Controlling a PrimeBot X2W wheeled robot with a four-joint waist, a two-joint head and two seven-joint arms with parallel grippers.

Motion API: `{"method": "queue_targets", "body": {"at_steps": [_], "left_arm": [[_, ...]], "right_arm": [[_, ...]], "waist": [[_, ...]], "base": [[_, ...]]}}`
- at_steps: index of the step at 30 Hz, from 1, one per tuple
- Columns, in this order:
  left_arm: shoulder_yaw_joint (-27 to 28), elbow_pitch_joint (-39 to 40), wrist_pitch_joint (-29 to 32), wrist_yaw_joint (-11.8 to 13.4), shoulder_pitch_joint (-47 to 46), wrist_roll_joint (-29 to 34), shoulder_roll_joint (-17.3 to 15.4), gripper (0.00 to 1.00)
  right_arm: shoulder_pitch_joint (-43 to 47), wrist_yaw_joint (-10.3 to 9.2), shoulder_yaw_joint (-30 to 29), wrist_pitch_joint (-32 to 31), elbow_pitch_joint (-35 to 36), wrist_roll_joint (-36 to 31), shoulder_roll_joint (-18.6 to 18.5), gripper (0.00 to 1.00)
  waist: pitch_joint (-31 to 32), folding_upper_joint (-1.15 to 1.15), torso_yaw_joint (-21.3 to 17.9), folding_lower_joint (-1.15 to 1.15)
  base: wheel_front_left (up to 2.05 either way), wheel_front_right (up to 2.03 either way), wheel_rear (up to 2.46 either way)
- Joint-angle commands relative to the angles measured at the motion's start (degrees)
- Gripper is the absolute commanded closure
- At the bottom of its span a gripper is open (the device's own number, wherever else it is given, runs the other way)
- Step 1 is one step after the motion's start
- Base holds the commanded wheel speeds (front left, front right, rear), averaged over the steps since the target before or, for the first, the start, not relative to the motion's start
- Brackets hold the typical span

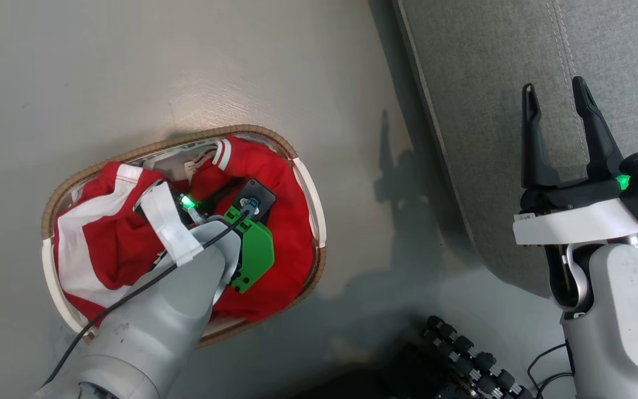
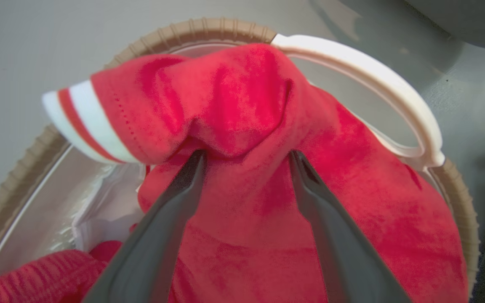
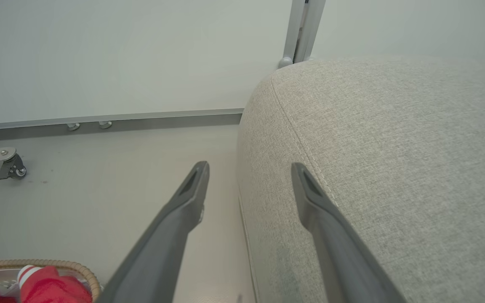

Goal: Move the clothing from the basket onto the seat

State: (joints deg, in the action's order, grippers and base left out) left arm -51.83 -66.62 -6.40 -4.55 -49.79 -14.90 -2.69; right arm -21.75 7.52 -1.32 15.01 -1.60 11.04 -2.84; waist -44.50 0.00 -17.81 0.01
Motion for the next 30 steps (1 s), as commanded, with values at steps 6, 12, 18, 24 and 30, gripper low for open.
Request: {"method": "queue_targets", "body": {"at_steps": [6,12,18,24,30], "left_arm": [[-1.86,-2.65,1.56,-1.0,-2.87,0.02,-0.35,0.08],[-2.26,-3.41,1.83,-1.24,-2.59,-1.3,-0.36,1.0],[-4.55,-1.31,-1.73,-1.47,0.03,-1.1,-0.33,1.0],[-5.58,1.45,-5.95,-1.99,2.25,-2.34,-0.28,1.0],[-6.84,4.57,-8.49,-2.42,4.31,-2.46,-0.5,1.0]], "right_arm": [[-0.45,-0.06,0.83,0.26,0.01,1.23,-0.11,0.0],[-0.93,-0.06,0.82,0.26,-0.32,1.96,-0.11,0.0],[0.18,-0.06,-0.7,0.26,-1.69,1.28,-0.11,0.0],[2.59,-0.06,-1.77,0.26,-3.66,0.02,-0.16,0.0],[5.62,-0.07,-2.6,0.26,-5.54,-2.21,-0.17,0.0]], "waist": [[-2.81,0.0,-2.23,-0.01],[-2.69,0.0,-2.45,-0.01],[-0.23,0.0,-0.34,-0.01],[4.99,0.0,3.27,-0.01],[12.57,0.0,7.04,-0.01]], "base": [[0.0,0.0,0.0],[0.0,0.0,0.0],[0.0,0.0,0.0],[0.0,0.0,0.0],[0.0,0.0,0.0]]}}
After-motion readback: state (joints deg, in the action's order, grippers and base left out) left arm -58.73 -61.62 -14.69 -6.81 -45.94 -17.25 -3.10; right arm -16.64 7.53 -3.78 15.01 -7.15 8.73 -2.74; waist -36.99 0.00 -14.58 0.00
